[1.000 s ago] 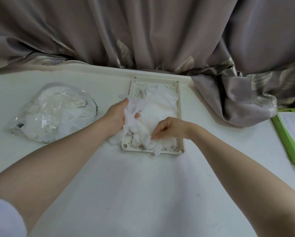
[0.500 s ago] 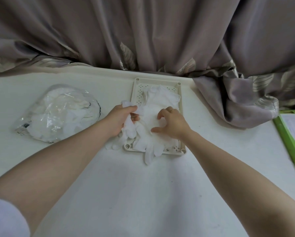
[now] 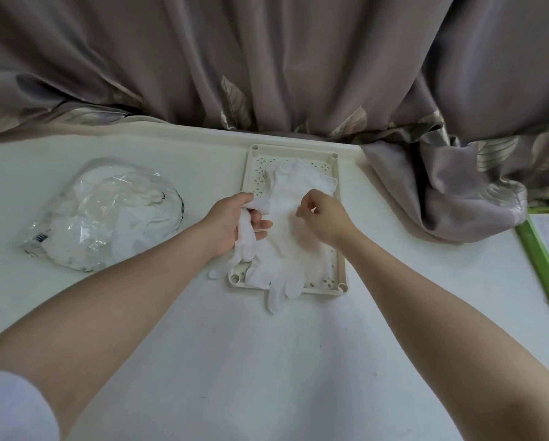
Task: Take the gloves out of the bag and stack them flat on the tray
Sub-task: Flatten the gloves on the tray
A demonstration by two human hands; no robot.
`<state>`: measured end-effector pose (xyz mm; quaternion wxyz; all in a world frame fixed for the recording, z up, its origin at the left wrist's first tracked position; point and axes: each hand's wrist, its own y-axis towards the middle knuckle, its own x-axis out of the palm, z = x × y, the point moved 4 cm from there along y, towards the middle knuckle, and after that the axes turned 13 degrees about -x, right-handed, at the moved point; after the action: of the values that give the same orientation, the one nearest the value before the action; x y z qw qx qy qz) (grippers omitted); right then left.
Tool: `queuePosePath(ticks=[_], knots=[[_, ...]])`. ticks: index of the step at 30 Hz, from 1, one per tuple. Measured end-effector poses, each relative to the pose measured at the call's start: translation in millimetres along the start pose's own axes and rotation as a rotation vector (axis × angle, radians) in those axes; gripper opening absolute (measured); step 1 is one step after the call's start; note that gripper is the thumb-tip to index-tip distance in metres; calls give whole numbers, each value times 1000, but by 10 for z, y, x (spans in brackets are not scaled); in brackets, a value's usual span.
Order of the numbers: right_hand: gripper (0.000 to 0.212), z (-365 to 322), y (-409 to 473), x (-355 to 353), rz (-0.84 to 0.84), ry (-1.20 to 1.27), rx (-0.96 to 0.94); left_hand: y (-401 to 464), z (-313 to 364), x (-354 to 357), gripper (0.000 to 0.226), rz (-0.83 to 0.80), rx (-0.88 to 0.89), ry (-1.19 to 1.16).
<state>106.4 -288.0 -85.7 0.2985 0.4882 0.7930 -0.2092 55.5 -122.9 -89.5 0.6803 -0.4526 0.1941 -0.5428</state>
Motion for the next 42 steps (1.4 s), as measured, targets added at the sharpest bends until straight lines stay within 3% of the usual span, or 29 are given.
queuePosePath(ticks=[3,7,11,13,17,23,26,29,31,33,38,42], knots=[[17,-67,-44,42,-103,104,-67,15,17,46,32,-29,-14,-15],[40,-122,-134,348,-450,-310,-202,20,21,85,30,-48,-9,-17],[22,-138,-90,429,-455,-413,-160,10,18,93,25,-64,15,-73],[16,-131,-54,335,-410,-336,-138,1,31,82,22,-60,37,-123],[11,-91,85,-113,-157,-142,-78,-6,59,64,19,-73,69,-147],[19,83,406,-398,118,-242,38,44,47,129,23,-157,50,-6],[35,35,342,-403,210,-303,58,46,52,140,17,-152,94,26],[38,-178,162,-265,179,-14,-9,19,32,140,12,-167,145,93],[39,-292,2,-107,3,308,89,-38,12,151,19,-172,168,139],[35,-344,-106,-38,-99,365,110,-108,10,163,22,-172,197,167],[4,-474,-274,-178,-42,692,84,-418,12,98,17,-104,281,296],[20,-606,-405,-287,-24,1040,96,-576,23,56,25,-71,360,370]])
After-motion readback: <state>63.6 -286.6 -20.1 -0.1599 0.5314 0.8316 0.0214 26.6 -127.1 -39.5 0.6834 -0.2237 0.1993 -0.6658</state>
